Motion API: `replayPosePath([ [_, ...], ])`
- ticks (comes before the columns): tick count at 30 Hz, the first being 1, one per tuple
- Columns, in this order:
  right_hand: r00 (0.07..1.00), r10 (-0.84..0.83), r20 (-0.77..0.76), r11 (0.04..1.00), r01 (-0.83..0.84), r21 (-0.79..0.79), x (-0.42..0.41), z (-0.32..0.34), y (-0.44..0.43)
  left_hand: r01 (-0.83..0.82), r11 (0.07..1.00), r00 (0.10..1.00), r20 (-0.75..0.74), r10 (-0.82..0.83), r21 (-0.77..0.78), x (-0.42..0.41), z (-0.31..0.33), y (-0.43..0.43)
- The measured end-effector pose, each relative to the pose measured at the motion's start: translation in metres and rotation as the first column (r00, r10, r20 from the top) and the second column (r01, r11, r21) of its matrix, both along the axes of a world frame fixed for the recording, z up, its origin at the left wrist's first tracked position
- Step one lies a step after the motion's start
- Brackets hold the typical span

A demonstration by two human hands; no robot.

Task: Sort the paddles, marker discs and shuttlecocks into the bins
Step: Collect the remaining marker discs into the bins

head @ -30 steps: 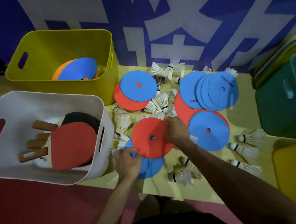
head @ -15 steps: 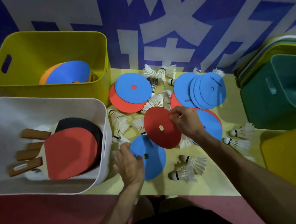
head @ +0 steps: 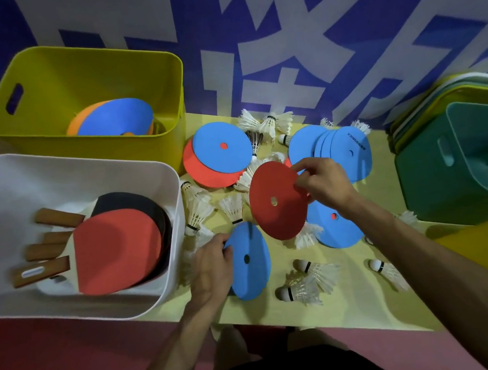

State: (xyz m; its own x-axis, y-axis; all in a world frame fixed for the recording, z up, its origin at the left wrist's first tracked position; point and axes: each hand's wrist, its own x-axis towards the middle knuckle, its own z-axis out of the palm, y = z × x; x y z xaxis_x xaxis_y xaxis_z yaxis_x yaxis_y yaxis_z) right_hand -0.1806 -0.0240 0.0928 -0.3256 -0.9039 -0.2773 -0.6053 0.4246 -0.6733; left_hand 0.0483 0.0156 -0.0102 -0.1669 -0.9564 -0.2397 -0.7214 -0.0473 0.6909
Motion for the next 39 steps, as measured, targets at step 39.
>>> replayPosePath([
  [39, 0.871, -0.42, 0.256, 0.882, 0.458, -0.11, -0.437, 0.021, 0.103, -0.102, 0.942, 0.64, -0.704, 0.308, 0.32, -0.353, 0.158, 0.006],
])
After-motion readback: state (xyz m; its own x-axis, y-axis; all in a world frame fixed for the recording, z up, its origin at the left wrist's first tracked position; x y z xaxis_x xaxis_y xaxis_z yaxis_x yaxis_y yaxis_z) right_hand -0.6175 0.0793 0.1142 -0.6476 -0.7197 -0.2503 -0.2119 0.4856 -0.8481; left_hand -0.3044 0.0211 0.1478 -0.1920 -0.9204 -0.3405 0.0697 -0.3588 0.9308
